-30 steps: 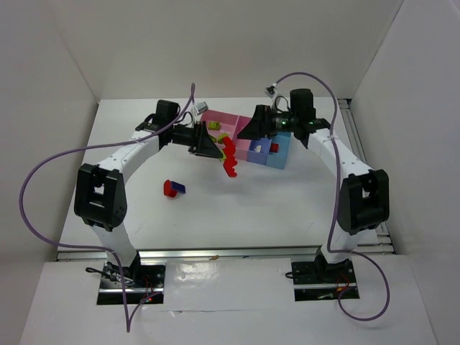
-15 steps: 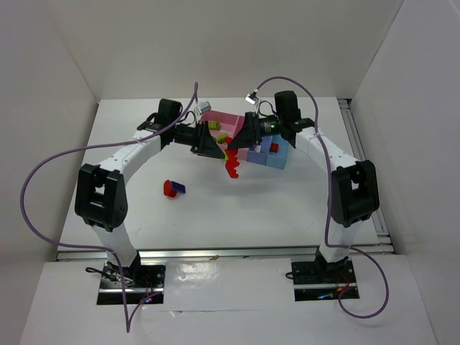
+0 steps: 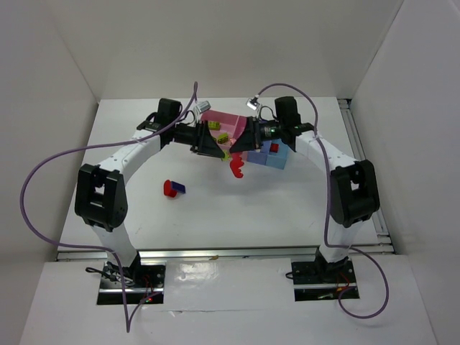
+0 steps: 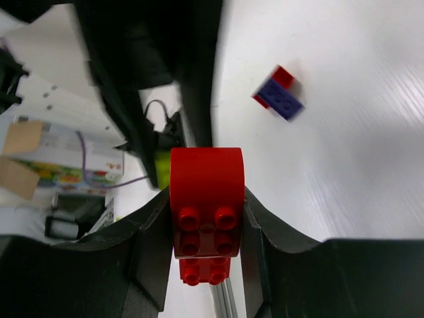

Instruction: Sort the legos into containers by color

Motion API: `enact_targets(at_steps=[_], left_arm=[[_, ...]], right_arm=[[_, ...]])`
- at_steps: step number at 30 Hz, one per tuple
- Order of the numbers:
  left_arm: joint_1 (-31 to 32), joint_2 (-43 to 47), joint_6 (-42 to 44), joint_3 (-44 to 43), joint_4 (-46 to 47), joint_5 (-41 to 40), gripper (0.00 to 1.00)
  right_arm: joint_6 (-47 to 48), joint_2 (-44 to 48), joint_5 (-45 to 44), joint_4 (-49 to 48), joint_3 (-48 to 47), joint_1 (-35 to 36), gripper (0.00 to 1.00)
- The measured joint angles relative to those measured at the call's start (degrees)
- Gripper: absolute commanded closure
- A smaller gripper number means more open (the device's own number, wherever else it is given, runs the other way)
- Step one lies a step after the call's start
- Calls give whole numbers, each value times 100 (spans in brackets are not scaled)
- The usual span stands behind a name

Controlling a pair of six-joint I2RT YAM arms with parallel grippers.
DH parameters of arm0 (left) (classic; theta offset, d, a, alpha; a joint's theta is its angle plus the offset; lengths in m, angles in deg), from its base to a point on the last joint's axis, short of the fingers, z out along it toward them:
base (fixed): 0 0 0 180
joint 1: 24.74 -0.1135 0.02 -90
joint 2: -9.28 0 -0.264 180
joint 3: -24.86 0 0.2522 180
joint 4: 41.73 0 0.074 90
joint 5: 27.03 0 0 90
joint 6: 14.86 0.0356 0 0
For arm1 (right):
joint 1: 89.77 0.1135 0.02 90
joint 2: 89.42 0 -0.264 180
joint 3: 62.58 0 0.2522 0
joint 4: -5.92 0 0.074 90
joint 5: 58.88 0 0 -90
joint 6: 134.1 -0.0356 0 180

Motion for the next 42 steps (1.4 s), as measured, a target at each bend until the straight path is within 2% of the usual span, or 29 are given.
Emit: enact_targets(at_steps=[6,11,14,17,20,21,22,24,26,27,30,33,34,35,38,42], left_arm=[[0,2,-57,-105,46,31,100],[2,-212,-450,-638,-31,-487,100],[7,-822,-741,-1700,-295,-1091,100],[-22,-1777,-929,-3141,-785,-1886,100],[-46,-2527,-1069,-3993,-1187,-2723,100],[-50,-2686,-1091,-4096,-1292,-2973,97],[-52,-2817,-1126,-4148,-1412,-3206,89],[-74,-3023,-1215,-4172,-1650,-3659,52],[-87,-3161,-1235,-4175,-1827,-3971,24],[-87,-3200,-1233,-4177,-1862,-4044,18],[-87,-3224,-1281,-4192,-1906,-4100,12],[-87,-3206,-1191,-4199,-1873,-4061,12],[-87,-3193,-1165,-4179,-1867,-4024,17],[-87,-3141,-1115,-4096,-1836,-3934,19],[-90,-2728,-835,-3414,-1582,-3373,17],[-46,-1897,-573,-2356,-1241,-2004,13]], right_arm=[[-251,197,-629,-76,608,-678,71],[-267,450,-1497,22,608,-918,71],[-269,704,-1847,68,608,-916,71],[-262,940,-2133,151,616,-940,71],[-210,1154,-2361,271,667,-960,71],[-197,1239,-2411,339,702,-979,71],[-181,1329,-2457,407,741,-1001,71],[-142,1515,-2555,542,839,-1071,71],[-118,1670,-2597,634,929,-1152,71],[-111,1725,-2621,660,968,-1176,71],[-101,1770,-2675,713,1032,-1222,71],[-92,1770,-2688,807,1069,-1246,71],[-90,1768,-2684,815,1069,-1248,71],[-92,1770,-2680,811,1069,-1248,71],[-105,1768,-2621,782,1069,-1252,71],[-142,1764,-2284,675,1080,-1257,71]])
